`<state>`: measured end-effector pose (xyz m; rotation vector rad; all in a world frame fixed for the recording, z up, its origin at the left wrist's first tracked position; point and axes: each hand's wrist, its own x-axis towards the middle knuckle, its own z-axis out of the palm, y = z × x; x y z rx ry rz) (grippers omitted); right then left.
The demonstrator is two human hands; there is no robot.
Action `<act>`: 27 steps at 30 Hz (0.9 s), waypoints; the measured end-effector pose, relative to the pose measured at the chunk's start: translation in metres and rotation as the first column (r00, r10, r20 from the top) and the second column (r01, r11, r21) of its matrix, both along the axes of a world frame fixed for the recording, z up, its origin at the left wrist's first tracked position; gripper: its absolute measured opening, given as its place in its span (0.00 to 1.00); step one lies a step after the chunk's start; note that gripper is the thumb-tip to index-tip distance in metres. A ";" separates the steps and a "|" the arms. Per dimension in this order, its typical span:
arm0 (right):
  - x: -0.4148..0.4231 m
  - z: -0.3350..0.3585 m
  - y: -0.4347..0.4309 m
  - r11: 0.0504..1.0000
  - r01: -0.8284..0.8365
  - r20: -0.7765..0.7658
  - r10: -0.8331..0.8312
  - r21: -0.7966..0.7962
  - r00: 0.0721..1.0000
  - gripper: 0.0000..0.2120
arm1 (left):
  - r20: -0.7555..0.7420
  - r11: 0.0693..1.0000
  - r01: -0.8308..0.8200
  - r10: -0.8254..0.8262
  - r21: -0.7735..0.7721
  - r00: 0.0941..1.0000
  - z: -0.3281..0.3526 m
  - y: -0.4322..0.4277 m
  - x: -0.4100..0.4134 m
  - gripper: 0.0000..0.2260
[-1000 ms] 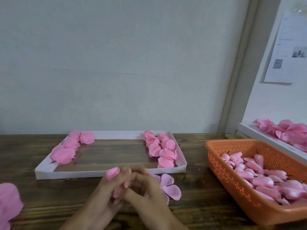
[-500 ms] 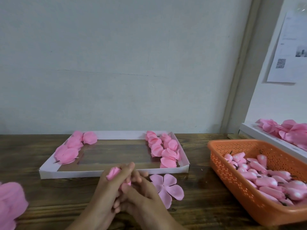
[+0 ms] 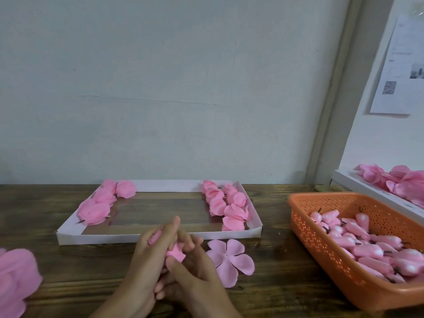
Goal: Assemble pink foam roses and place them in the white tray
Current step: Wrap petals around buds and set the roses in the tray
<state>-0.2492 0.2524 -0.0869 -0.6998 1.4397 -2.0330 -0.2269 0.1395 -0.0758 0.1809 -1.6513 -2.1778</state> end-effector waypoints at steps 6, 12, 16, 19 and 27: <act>-0.007 -0.002 0.008 1.000 0.026 -0.066 -0.026 -0.004 0.997 0.08 | 0.049 0.991 0.132 -0.132 0.006 0.990 -0.001 0.004 -0.001 0.26; -0.028 0.007 0.014 0.982 0.190 -0.265 -0.188 -0.018 0.946 0.13 | -0.114 0.990 0.140 -0.137 0.014 0.984 0.000 0.006 -0.003 0.26; -0.066 0.021 0.034 0.908 0.418 -0.465 -0.377 -0.018 0.801 0.08 | -0.092 0.968 -0.066 0.045 -0.240 0.995 -0.015 0.006 -0.008 0.19; -0.093 0.015 0.041 0.833 0.552 -0.560 -0.454 0.007 0.693 0.07 | -0.001 0.521 -0.018 0.033 -0.853 0.999 -0.021 -0.001 -0.005 0.19; -0.126 0.012 0.032 0.482 0.846 -0.961 -0.030 0.226 0.274 0.18 | -0.004 0.071 0.000 -0.054 -0.997 0.999 -0.025 0.006 -0.009 0.10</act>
